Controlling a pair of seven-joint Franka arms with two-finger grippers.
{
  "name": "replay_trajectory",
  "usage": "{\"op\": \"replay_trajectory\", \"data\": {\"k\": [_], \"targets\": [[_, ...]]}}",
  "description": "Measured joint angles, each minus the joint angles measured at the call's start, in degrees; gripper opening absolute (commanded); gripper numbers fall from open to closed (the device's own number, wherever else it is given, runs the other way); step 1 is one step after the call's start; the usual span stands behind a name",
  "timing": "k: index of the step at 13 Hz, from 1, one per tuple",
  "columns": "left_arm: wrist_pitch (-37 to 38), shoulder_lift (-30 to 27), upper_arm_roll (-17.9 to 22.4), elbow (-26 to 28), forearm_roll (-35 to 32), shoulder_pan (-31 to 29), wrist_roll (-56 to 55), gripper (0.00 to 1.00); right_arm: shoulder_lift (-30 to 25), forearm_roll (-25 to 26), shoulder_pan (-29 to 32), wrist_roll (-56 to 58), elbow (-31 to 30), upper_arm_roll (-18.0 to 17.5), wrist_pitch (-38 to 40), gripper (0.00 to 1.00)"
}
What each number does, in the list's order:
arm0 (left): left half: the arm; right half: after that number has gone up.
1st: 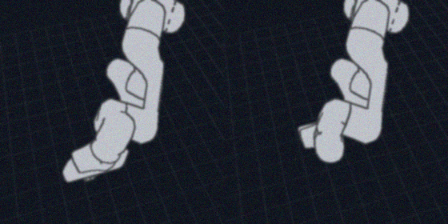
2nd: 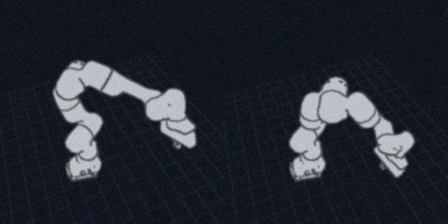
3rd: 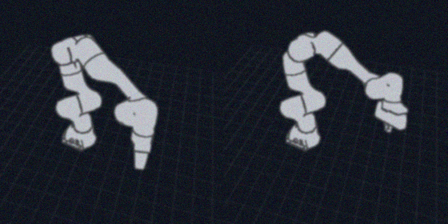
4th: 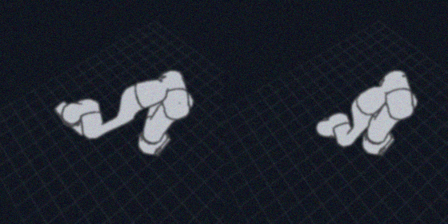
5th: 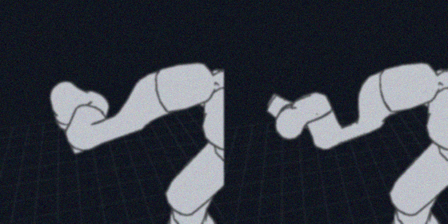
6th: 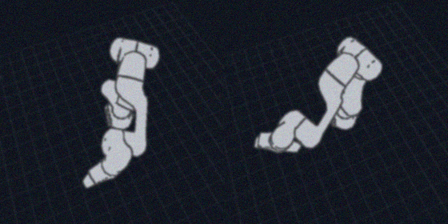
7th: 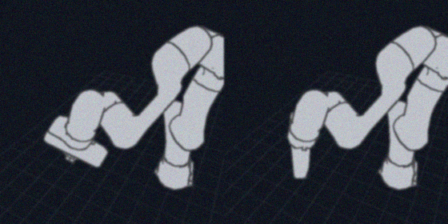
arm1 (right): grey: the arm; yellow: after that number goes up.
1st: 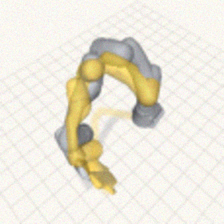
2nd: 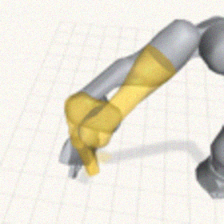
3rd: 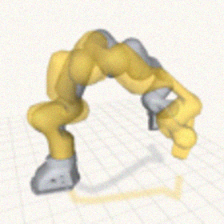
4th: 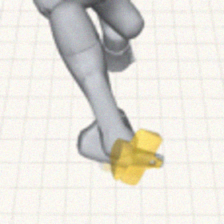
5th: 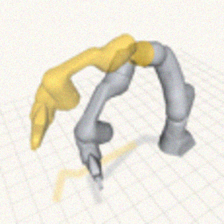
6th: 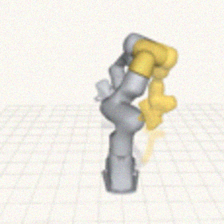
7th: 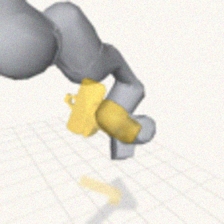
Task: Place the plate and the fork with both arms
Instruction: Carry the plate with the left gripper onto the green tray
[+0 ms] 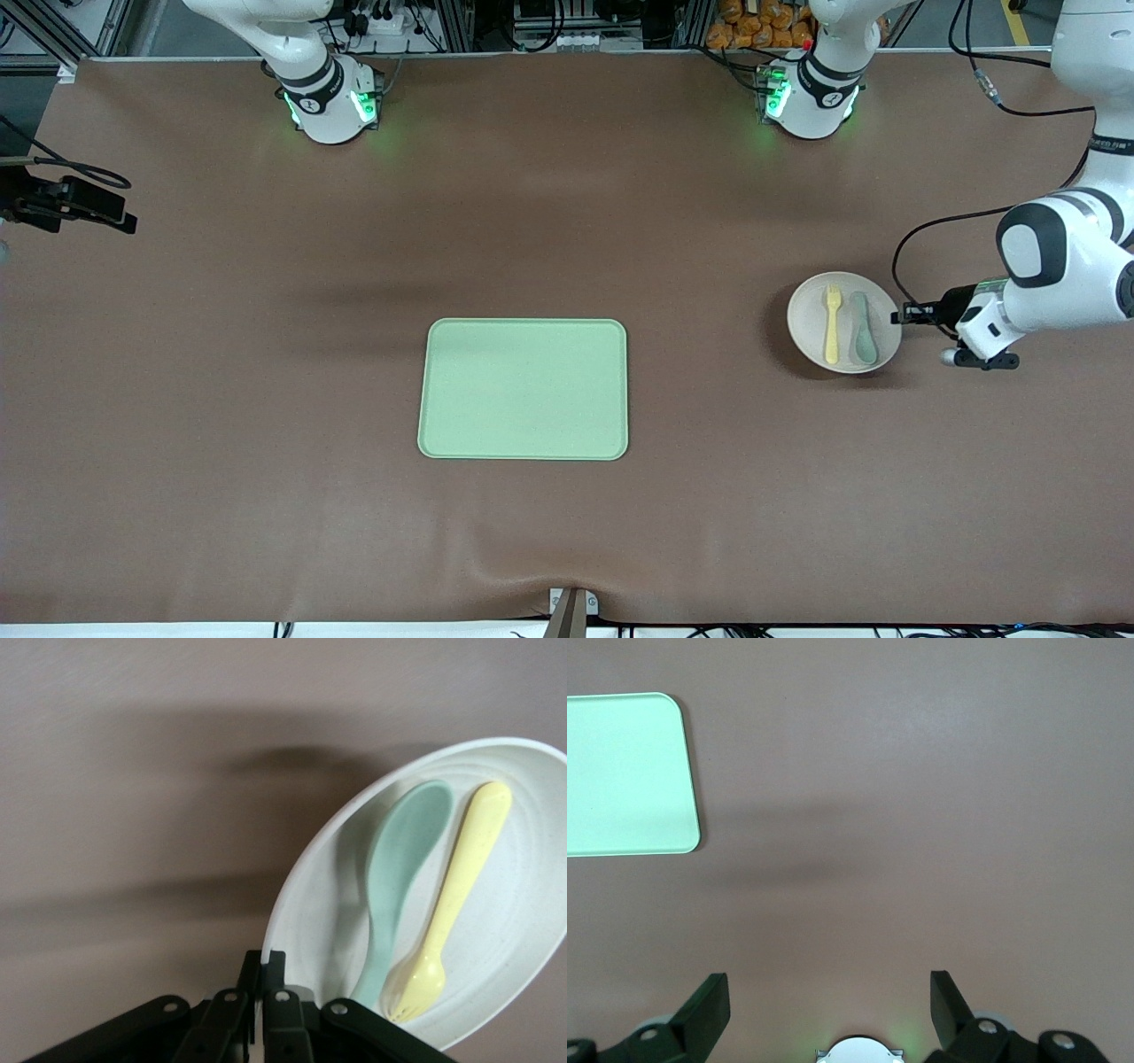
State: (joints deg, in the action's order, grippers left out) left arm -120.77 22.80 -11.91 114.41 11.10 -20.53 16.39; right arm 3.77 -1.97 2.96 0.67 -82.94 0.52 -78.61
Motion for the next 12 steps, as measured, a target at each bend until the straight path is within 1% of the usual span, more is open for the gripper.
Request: {"op": "replay_trajectory", "data": {"k": [3, 7, 12], "targets": [[0.9, 2.0, -0.2, -5.0, 2.5, 5.9, -7.1, 0.0, 0.0, 0.0, 0.0, 0.0, 0.0, 0.0, -0.7, 1.0], [1.0, 5.3, -0.4, -11.8, 5.1, 15.2, -20.0, 0.0, 0.0, 0.0, 0.0, 0.0, 0.0, 0.1, -1.8, 1.0], [1.0, 12.3, -0.5, -21.9, 6.2, 25.8, -38.5, 0.0, 0.0, 0.0, 0.0, 0.0, 0.0, 0.0, -2.1, 1.0]]}}
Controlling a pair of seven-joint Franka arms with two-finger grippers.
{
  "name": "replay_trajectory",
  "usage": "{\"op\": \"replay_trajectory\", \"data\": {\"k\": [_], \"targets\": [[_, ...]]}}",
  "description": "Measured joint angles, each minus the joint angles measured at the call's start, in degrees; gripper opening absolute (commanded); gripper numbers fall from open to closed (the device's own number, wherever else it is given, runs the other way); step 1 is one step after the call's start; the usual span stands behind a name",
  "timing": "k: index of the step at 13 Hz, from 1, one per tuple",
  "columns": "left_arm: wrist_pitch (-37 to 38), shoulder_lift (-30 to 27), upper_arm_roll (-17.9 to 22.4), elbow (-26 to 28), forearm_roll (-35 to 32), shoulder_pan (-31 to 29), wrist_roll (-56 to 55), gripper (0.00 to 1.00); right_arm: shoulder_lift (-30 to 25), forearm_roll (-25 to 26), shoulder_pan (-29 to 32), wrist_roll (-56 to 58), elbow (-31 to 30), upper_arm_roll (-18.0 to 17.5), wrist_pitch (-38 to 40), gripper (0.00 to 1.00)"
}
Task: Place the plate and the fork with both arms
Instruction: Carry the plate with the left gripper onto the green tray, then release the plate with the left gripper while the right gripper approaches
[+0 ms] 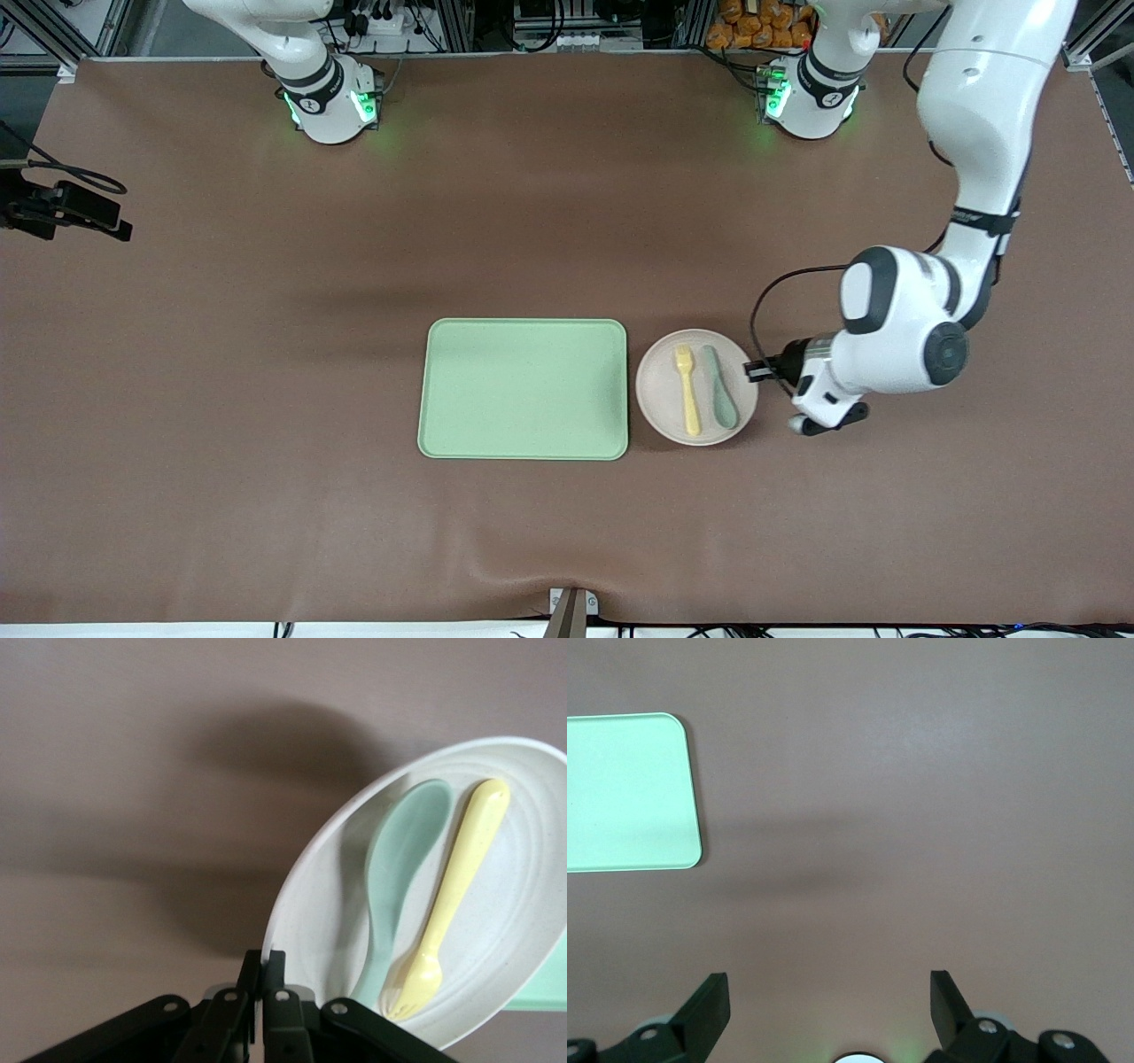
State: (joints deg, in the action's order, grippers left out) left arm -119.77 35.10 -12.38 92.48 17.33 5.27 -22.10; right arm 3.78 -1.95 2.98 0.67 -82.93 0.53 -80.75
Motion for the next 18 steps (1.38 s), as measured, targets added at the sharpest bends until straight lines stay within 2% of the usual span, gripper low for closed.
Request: {"op": "replay_trajectory", "data": {"k": [5, 9, 14, 18], "targets": [[-0.1, 7.2, 0.2, -10.5, 0.0, 9.9, -7.2, 0.0, 0.0, 0.0, -0.1, 0.0, 0.0, -0.1, 0.0, 1.0], [-0.5, 11.1, 1.0, -15.9, 0.0, 15.2, -7.1, 0.0, 0.1, 0.0, -0.1, 0.0, 0.0, -0.1, 0.0, 1.0], [-2.1, 13.8, 1.4, -17.5, 0.0, 17.6, -2.4, 0.0, 0.9, 0.0, -0.6, 0.0, 0.0, -0.2, 0.0, 1.0], [-5.6, 15.2, 1.4, -17.6, 0.0, 19.4, -2.3, 0.0, 2.9, -0.1, -3.3, 0.0, -0.1, -0.2, 0.0, 1.0]]}}
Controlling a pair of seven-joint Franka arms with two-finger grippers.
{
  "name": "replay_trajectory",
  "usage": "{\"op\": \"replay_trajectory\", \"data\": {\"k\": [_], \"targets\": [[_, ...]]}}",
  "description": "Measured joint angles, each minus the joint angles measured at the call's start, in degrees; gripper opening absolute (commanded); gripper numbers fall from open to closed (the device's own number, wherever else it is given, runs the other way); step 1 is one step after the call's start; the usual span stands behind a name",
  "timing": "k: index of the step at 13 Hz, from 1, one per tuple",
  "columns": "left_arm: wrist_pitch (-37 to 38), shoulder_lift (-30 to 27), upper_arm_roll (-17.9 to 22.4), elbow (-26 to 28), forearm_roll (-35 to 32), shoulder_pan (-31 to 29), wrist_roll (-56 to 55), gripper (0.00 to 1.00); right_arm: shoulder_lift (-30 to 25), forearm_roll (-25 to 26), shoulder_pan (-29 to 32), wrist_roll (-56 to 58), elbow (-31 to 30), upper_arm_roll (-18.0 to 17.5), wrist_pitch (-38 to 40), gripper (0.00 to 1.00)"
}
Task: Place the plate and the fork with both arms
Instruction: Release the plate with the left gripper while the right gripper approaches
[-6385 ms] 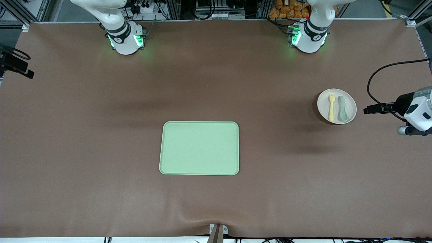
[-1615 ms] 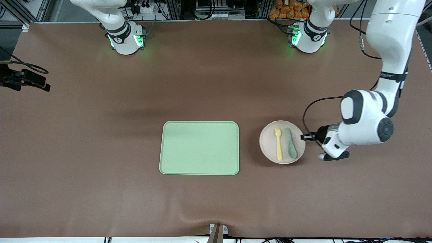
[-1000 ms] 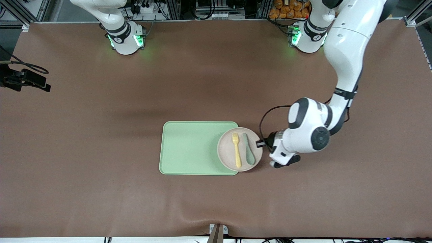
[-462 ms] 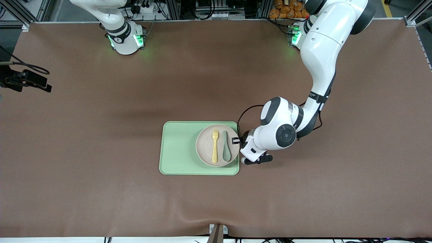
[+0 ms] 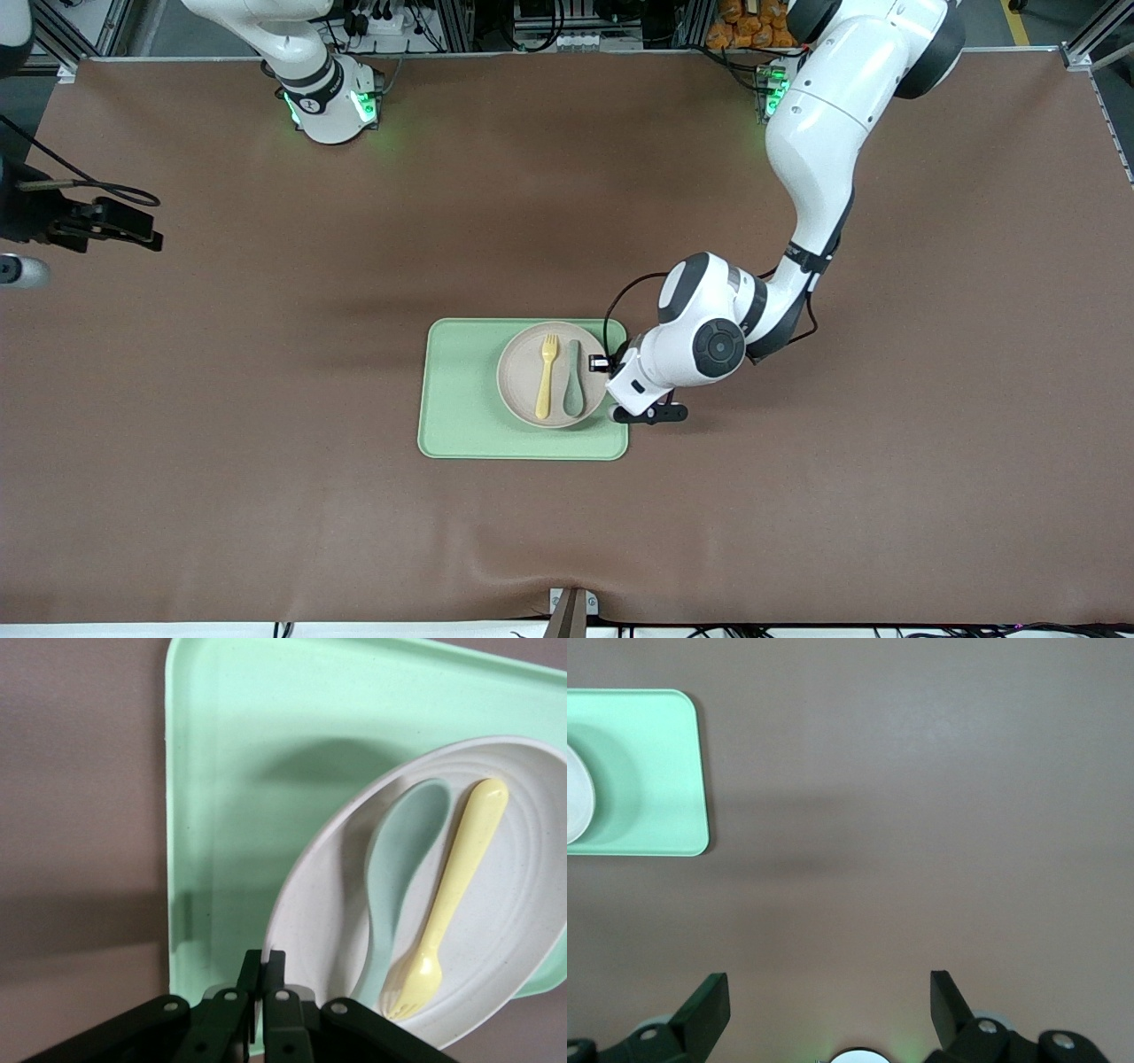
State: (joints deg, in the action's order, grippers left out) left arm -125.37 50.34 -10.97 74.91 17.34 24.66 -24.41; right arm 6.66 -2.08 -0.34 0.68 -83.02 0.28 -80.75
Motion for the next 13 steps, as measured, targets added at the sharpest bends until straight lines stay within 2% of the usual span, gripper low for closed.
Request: {"op": "replay_trajectory", "data": {"k": [3, 6, 8, 9, 11, 12, 13], "targets": [[-3.3, 2.0, -0.1, 0.0, 0.0, 0.2, -0.9, 0.0, 2.7, -0.8, -3.0, 0.0, -0.1, -0.1, -0.1, 1.0], [-5.6, 3.4, -0.2, -0.1, 0.1, 1.3, -2.6, 0.0, 6.2, -4.5, -5.0, 0.0, -0.1, -0.2, -1.3, 1.0], [-6.7, 3.6, -0.2, -0.1, 0.2, 1.7, -2.7, 0.0, 9.1, -5.2, -7.1, 0.1, -0.2, -0.3, -3.5, 1.0], [-6.9, 3.6, -0.2, -0.1, 0.2, 1.8, -2.7, 0.16, 10.8, -5.4, -8.7, 0.1, -0.2, -0.3, -5.1, 1.0], [-7.2, 3.7, -0.2, -0.1, 0.2, 1.8, -2.7, 0.86, 14.6, -5.5, -12.4, 0.0, -0.3, -0.3, -9.0, 1.0], [-7.4, 3.7, -0.2, -0.2, 0.2, 1.8, -2.8, 0.97, 16.4, -5.5, -13.7, 0.0, -0.3, -0.3, -10.7, 1.0], [-7.5, 3.7, -0.2, -0.3, 0.2, 1.8, -3.0, 1.0, 17.9, -5.8, -14.5, 0.0, -0.2, -0.3, -12.1, 1.0]]}}
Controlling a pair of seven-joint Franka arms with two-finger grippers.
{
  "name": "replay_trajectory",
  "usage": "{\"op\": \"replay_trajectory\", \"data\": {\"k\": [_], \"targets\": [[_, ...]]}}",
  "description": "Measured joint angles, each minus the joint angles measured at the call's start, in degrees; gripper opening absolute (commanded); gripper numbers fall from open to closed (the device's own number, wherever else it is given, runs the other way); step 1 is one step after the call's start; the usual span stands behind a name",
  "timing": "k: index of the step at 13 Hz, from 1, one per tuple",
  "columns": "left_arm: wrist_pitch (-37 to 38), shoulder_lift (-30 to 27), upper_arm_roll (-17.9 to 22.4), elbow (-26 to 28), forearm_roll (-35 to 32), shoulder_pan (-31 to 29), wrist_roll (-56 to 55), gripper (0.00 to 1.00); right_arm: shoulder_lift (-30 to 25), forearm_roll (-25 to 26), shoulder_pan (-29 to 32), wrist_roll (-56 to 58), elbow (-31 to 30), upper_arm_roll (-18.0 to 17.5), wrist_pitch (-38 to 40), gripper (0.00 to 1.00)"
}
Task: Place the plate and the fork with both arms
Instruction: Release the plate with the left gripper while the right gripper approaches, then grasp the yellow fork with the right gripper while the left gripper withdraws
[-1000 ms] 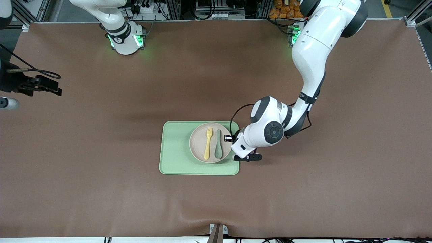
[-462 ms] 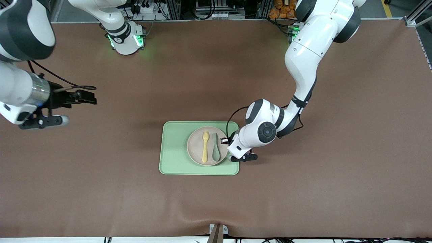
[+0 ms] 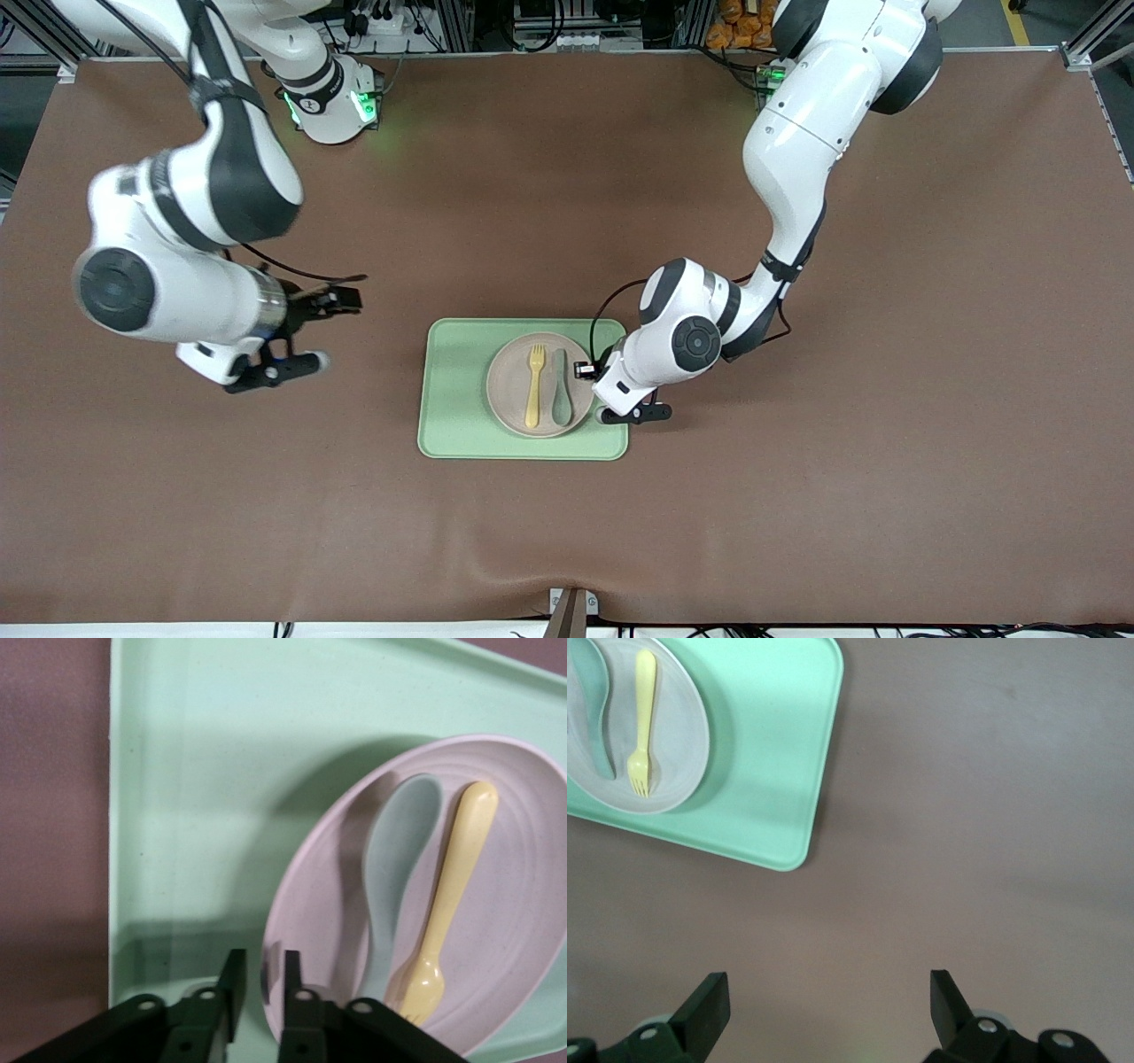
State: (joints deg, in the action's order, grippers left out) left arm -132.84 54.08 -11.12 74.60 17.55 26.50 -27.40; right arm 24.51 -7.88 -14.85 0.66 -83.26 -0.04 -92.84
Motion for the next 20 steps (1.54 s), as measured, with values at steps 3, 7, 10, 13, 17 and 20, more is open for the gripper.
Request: {"op": "replay_trajectory", "data": {"k": [3, 7, 10, 13, 17, 20], "targets": [[0.3, -0.4, 0.0, -1.6, 0.0, 0.0, -3.2, 1.0, 3.4, -1.1, -1.4, 0.0, 0.0, 0.0, -3.7, 1.0], [6.5, -5.6, 1.5, -2.9, 0.0, -0.8, -6.1, 1.0, 6.2, -1.3, -6.2, -4.4, 0.1, 0.0, -9.7, 1.0], [11.8, -12.3, 5.0, -3.2, -0.7, -1.4, -6.1, 1.0, 8.7, -1.3, -8.8, -9.9, 0.1, 0.0, -16.2, 1.0], [17.0, -16.6, 7.6, -2.7, -4.0, -3.0, -6.1, 1.0, 12.2, -1.3, -12.1, -15.9, 0.1, 0.0, -23.9, 1.0], [20.7, -18.6, 7.8, -2.3, -4.7, -8.8, -0.7, 1.0, 15.4, -1.3, -16.9, -25.6, 0.1, 0.0, -28.9, 0.83], [22.7, -19.4, 7.8, -2.1, -5.9, -13.3, 4.5, 1.0, 17.5, -1.3, -18.2, -27.3, 0.2, 0.1, -32.7, 0.7]]}}
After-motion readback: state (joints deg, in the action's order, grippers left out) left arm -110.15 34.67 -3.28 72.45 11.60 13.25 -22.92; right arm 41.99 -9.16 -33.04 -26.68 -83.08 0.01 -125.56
